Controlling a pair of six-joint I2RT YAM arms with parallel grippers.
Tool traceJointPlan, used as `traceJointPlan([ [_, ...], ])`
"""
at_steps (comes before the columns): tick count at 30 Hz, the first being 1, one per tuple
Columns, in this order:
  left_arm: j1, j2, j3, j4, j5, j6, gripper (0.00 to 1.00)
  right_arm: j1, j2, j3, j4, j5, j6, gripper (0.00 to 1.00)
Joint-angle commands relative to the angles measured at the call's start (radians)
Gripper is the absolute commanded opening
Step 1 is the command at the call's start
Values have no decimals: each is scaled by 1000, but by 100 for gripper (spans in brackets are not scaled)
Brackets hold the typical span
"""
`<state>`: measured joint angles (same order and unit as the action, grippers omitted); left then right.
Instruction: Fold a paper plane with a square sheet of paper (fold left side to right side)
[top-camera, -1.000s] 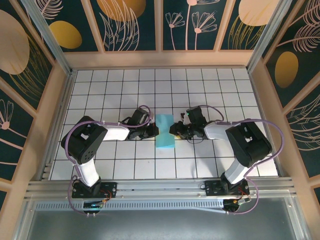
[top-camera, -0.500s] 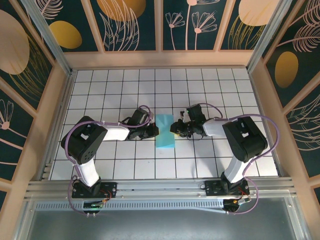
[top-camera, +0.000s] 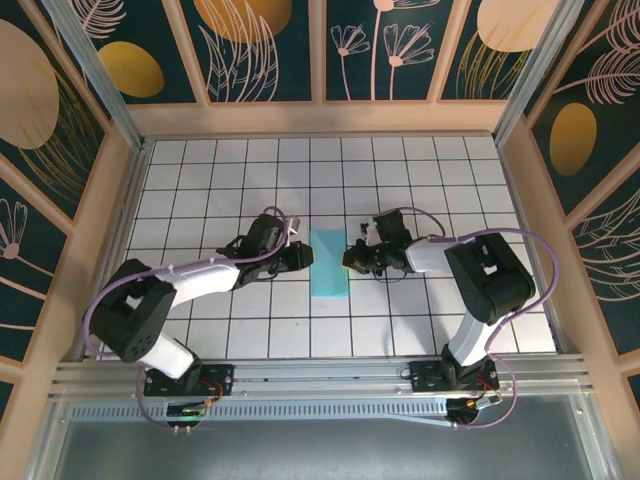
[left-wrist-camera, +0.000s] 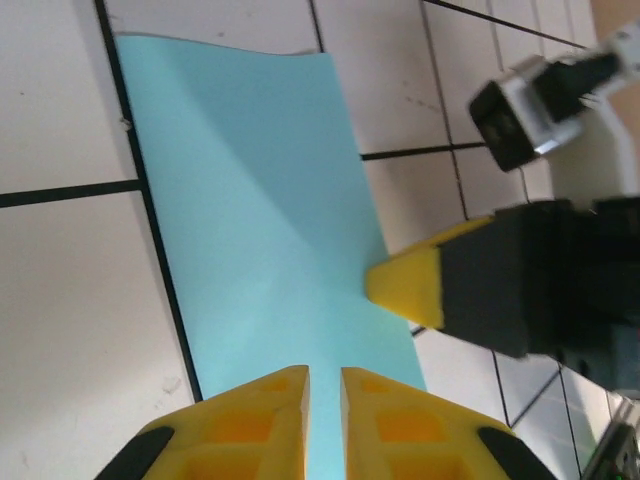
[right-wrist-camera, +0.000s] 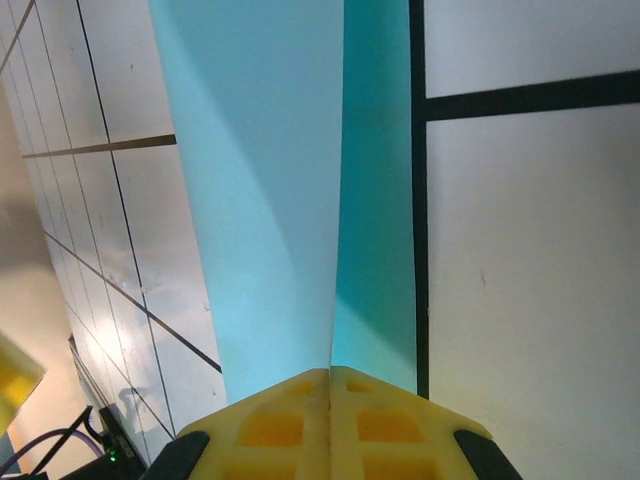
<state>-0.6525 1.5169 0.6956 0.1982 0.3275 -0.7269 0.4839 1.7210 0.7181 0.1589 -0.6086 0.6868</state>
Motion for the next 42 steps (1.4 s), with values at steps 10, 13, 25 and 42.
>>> traceJointPlan([
  [10, -230, -170, -44, -110, -166, 163, 41, 2, -61, -10, -27, -46, 63, 0],
  [13, -306, -149, 6, -173, -236, 224, 45, 2, -67, -7, -42, -40, 58, 0],
  [25, -512, 102, 259, -402, -571, 388, 50, 1, -77, -7, -47, -34, 56, 0],
  [42, -562, 328, 414, -491, -781, 441, 53, 3, -66, -16, -32, -40, 57, 0],
])
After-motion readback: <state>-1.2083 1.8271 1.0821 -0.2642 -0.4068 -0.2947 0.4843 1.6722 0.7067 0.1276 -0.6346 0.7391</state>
